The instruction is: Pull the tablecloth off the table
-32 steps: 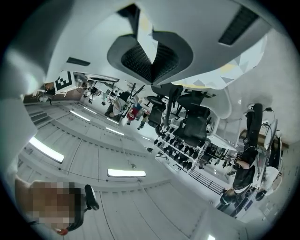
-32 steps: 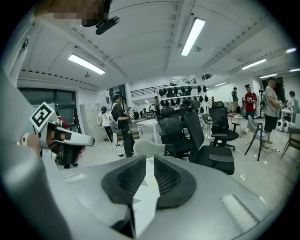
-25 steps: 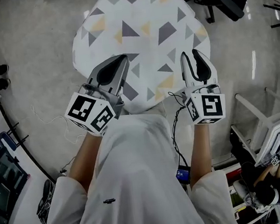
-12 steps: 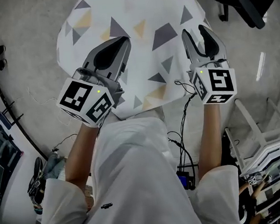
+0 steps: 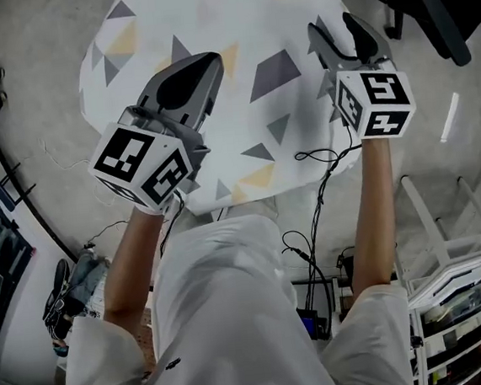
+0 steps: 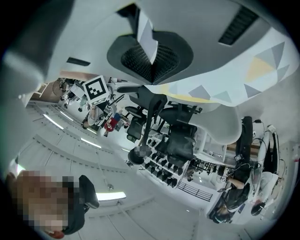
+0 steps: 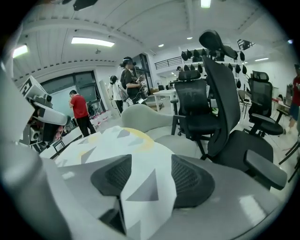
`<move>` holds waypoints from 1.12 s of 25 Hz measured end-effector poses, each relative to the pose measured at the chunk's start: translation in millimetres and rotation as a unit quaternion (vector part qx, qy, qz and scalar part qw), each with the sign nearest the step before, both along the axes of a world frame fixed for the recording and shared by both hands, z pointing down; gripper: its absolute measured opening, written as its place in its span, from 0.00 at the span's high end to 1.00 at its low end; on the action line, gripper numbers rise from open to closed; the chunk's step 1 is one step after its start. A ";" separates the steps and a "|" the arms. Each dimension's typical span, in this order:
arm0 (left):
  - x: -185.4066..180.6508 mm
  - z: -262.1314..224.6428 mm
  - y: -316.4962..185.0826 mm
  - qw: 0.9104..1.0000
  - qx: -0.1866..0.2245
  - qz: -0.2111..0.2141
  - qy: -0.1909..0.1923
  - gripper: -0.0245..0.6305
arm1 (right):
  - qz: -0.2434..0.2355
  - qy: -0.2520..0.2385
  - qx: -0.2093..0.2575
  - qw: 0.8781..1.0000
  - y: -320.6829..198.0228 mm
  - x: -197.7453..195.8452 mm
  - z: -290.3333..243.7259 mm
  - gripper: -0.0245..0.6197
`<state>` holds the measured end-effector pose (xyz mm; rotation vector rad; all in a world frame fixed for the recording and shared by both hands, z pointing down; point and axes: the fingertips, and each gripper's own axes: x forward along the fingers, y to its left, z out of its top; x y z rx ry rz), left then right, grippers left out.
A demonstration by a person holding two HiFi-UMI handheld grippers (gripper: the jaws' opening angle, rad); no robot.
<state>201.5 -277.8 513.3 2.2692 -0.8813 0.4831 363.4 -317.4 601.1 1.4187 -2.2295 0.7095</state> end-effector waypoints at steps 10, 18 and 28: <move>3.7 23.1 2.8 1.000 -0.022 0.003 -0.005 0.95 | -0.030 -0.054 -0.142 0.988 -9.0 14.4 66.3 0.51; -4.3 18.0 4.8 1.000 -0.021 0.007 -0.003 0.95 | -0.049 0.056 -0.084 0.994 -6.2 9.3 36.9 0.69; -54.3 -21.4 36.2 1.000 0.007 0.003 0.016 0.95 | -0.083 0.097 -0.001 0.992 25.7 -55.7 -38.4 0.92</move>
